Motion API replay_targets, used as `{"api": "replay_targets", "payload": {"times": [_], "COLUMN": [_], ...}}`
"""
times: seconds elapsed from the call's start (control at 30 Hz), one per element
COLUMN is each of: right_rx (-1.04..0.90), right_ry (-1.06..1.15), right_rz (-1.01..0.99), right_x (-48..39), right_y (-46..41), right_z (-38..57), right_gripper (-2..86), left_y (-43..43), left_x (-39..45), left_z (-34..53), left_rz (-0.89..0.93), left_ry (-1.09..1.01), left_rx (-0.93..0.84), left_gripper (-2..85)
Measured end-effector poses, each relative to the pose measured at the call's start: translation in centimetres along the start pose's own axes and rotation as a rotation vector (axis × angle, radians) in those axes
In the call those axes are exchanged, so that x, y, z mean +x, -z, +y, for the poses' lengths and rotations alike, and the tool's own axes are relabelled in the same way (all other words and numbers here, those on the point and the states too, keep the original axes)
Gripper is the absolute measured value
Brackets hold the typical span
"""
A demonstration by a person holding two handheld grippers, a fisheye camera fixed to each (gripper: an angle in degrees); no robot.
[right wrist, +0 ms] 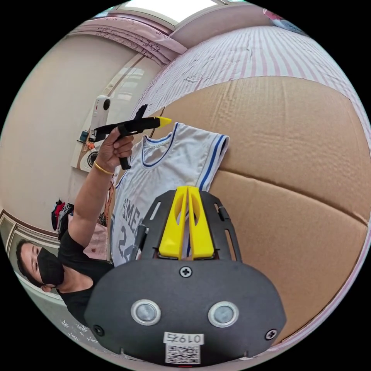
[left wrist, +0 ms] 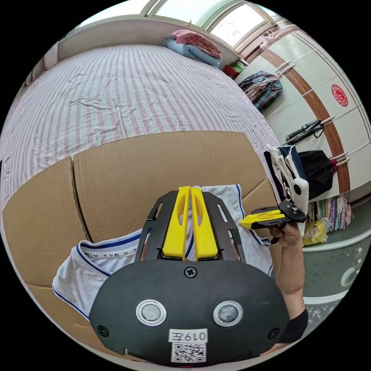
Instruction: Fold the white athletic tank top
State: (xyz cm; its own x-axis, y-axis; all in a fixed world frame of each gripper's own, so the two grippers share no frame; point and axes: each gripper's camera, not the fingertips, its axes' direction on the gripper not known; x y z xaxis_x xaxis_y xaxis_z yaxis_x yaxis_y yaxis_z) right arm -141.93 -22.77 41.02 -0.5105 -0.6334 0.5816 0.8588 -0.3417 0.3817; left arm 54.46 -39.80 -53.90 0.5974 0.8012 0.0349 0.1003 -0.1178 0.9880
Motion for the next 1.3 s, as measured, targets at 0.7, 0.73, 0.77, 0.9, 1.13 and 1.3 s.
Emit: {"api": "replay_targets", "payload": {"times": [0.7,0.73,0.77,0.9,1.13,1.3], "right_rx": [-0.065,-0.084,-0.09,-0.085,-0.104,-0.09], "right_ry": [0.176,0.159,0.145,0.102,0.085,0.083], "right_rz": [-0.164,-0.14,-0.128,-0.112,-0.075,-0.131], "right_x": [-16.2,-16.4,-16.5,-16.1,-16.0,-16.0], "right_y": [-6.0,-6.8,-7.1,-6.5,-4.7,-3.9], "right_z": [-18.0,-19.1,-19.8,-21.1,-22.6,-23.3], "right_gripper": [9.4,9.8,10.0,10.1,9.6,8.5], "left_y": [20.7,20.2,19.7,18.4,16.8,15.8], "left_x": [-30.0,-30.3,-30.4,-31.3,-33.3,-34.0], "left_z": [25.4,25.4,25.4,25.5,25.3,25.2], "left_rz": [0.331,0.34,0.336,0.338,0.435,0.463], "left_ry": [0.26,0.248,0.242,0.259,0.288,0.298], "left_rx": [0.304,0.264,0.23,0.191,0.206,0.203], "left_gripper": [1.5,1.7,1.6,1.7,2.6,2.9]}}
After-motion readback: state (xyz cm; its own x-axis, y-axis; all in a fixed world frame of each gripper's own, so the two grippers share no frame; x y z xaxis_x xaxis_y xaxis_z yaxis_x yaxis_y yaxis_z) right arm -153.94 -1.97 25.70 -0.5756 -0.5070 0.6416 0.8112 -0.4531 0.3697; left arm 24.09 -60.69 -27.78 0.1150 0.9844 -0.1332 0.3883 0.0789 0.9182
